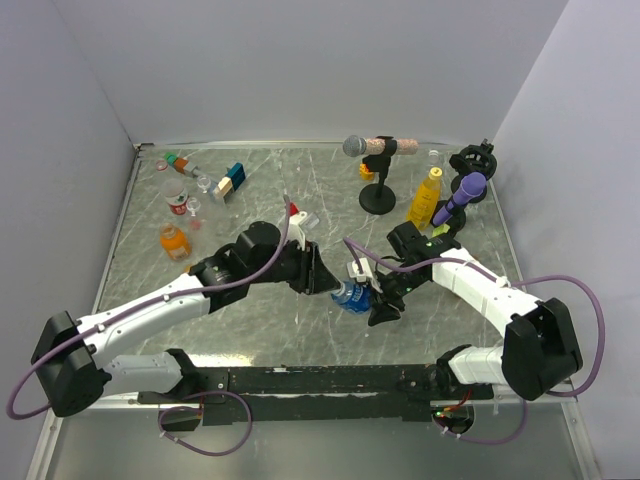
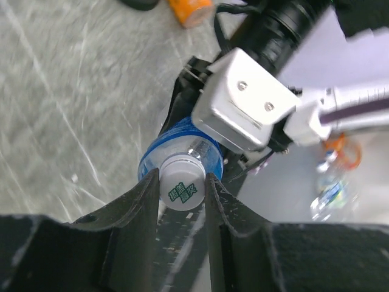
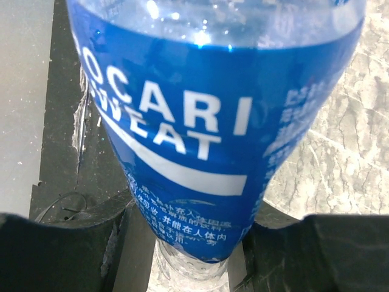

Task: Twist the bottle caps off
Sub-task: Unscrew the bottle cap from the plastic bottle.

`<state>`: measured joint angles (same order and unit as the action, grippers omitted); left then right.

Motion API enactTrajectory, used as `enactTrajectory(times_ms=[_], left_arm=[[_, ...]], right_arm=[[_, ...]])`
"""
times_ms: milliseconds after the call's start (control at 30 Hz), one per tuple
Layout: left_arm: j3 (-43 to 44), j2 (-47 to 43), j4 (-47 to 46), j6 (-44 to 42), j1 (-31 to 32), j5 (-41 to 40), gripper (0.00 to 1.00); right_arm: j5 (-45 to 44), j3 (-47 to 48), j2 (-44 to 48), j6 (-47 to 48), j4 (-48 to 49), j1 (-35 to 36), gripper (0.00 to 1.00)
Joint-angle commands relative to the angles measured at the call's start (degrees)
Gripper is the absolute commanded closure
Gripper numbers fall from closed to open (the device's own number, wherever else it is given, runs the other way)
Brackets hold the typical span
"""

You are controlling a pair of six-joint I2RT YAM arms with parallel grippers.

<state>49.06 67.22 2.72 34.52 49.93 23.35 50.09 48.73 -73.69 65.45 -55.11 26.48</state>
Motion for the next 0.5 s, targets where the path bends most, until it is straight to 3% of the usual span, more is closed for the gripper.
enactTrajectory(times_ms=[0,100,467], left_arm=[[4.9,-1.74,7.2,13.55,2.19,-9.72,0.99],[5.87,-1.48,8.18,13.03,2.45,-10.61,0.96],[5.7,-3.49,7.38,11.54,2.36,-11.74,0.33]], right_arm=[[2.56,1.54,0.04,1.7,1.15,0.33,0.7],[2.39,1.37,0.3,1.44,1.32,0.33,0.7],[2.3,1.37,0.21,1.35,1.32,0.24,0.7]])
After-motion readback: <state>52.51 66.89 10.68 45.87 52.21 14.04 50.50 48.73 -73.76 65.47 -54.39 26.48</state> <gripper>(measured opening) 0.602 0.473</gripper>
